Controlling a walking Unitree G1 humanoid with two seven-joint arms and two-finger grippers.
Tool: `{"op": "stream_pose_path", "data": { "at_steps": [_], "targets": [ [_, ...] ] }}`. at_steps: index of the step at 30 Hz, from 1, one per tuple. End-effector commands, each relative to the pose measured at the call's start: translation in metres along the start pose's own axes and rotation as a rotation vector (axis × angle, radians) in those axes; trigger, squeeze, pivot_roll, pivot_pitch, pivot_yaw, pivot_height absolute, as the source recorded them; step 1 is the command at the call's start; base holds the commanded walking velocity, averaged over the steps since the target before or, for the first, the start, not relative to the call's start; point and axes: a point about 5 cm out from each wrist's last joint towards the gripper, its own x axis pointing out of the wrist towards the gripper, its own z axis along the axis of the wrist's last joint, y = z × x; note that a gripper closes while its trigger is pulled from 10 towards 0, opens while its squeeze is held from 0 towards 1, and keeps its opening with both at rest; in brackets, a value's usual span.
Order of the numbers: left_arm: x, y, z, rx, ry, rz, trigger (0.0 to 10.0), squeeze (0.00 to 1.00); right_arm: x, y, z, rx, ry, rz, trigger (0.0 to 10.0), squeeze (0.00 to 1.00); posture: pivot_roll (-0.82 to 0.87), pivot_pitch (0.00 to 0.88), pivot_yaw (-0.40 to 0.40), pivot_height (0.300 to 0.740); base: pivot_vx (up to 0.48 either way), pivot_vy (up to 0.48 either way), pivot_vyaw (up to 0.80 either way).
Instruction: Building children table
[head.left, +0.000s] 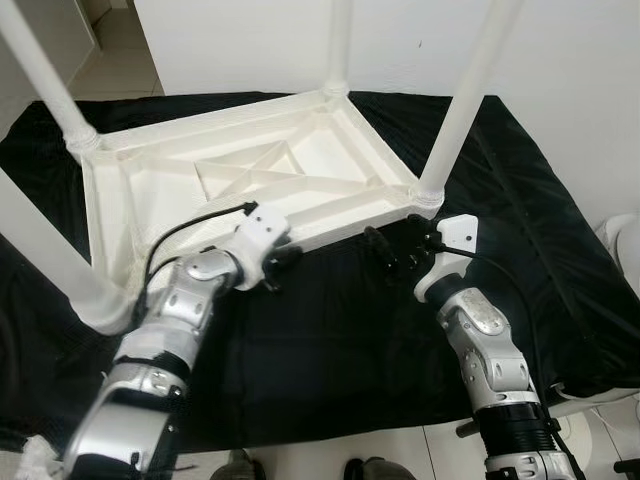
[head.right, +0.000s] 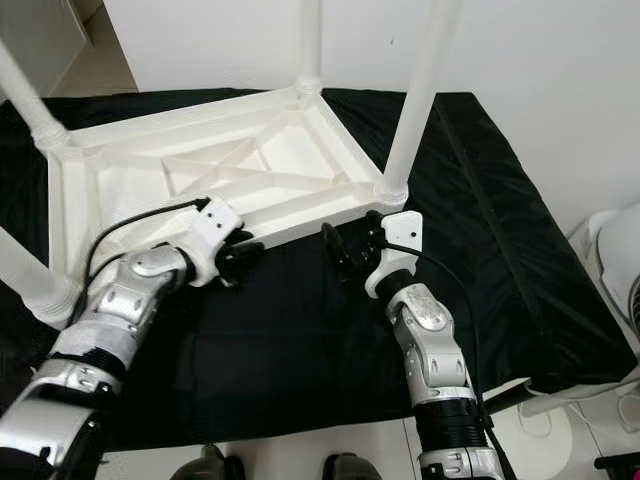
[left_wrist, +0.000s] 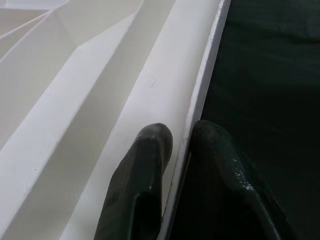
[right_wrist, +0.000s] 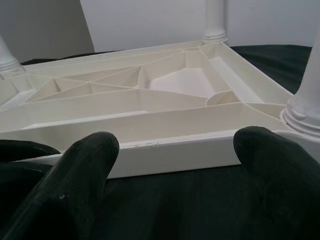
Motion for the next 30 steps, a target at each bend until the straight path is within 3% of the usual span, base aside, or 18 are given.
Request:
{"op": "stream_pose_path", "data": {
  "at_steps": [1,3,4,7,8,10,11,12,18,19,20,25,26,30],
  "targets": [
    [0.002,-0.01,-0.006,-0.01,0.017,0.027,1.4,0.0,-0.001,0.001,-0.003,-0.007,0.012,0.004,10.0,0.0,-0.09,0.087,0.028,0.74,0.0,0.0,0.0],
    [0.003,-0.015,-0.003,-0.009,0.004,0.008,1.1,0.0,-0.001,0.002,-0.003,-0.007,0.012,0.005,10.0,0.0,-0.09,0.088,0.029,0.74,0.0,0.0,0.0],
    [0.005,-0.022,-0.001,-0.006,-0.006,-0.009,3.8,0.0,-0.001,0.002,-0.003,-0.006,0.012,0.005,10.0,0.0,-0.09,0.09,0.028,0.74,0.0,0.0,0.0],
    [0.005,-0.022,-0.001,-0.006,-0.006,-0.009,3.8,0.0,-0.001,0.002,-0.003,-0.006,0.012,0.005,10.0,0.0,-0.09,0.09,0.028,0.74,0.0,0.0,0.0],
    [0.008,-0.028,0.002,0.003,-0.019,-0.023,10.0,0.0,-0.001,0.002,-0.004,-0.006,0.013,0.005,10.0,0.0,-0.08,0.092,0.028,0.74,0.0,0.0,0.0],
    [0.01,-0.036,0.006,0.0,-0.041,-0.042,10.0,0.0,-0.001,0.003,-0.004,-0.006,0.012,0.005,10.0,0.0,-0.08,0.092,0.027,0.74,0.0,0.0,0.0],
    [0.012,-0.041,0.009,-0.013,-0.059,-0.057,10.0,0.84,0.0,0.004,-0.004,-0.006,0.012,0.007,10.0,0.0,-0.08,0.089,0.026,0.74,0.0,0.0,0.0],
    [0.013,-0.045,0.013,-0.044,-0.086,-0.07,10.0,1.0,0.0,0.004,-0.004,-0.006,0.011,0.008,10.0,0.0,-0.08,0.087,0.026,0.74,0.0,0.0,0.0],
    [0.011,-0.052,0.021,-0.026,-0.139,-0.106,10.0,1.0,0.001,0.005,-0.004,-0.007,0.011,0.012,10.0,0.0,-0.08,0.079,0.024,0.74,0.0,0.0,0.0],
    [0.009,-0.054,0.024,0.011,-0.165,-0.108,10.0,0.06,0.001,0.006,-0.004,-0.008,0.011,0.014,10.0,0.0,-0.08,0.077,0.024,0.74,0.0,0.0,0.0],
    [0.006,-0.055,0.027,0.023,-0.184,-0.115,10.0,0.0,0.001,0.005,-0.004,-0.008,0.011,0.015,10.0,0.0,-0.08,0.076,0.021,0.74,0.0,0.0,0.0],
    [-0.002,-0.056,0.031,0.017,-0.205,-0.105,10.0,0.0,0.003,0.005,-0.005,-0.008,0.009,0.018,10.0,0.0,-0.07,0.059,0.01,0.74,0.0,0.0,0.0],
    [-0.007,-0.053,0.035,0.004,-0.218,-0.101,10.0,0.0,0.005,0.005,-0.003,0.002,0.003,0.016,10.0,0.0,-0.06,0.102,0.017,0.74,0.0,0.0,0.0],
    [-0.018,-0.047,0.044,-0.027,-0.264,-0.103,10.0,0.0,0.009,0.007,-0.002,0.001,-0.001,0.021,10.0,0.0,-0.06,0.111,0.026,0.74,0.0,0.0,0.0]
  ]
}}
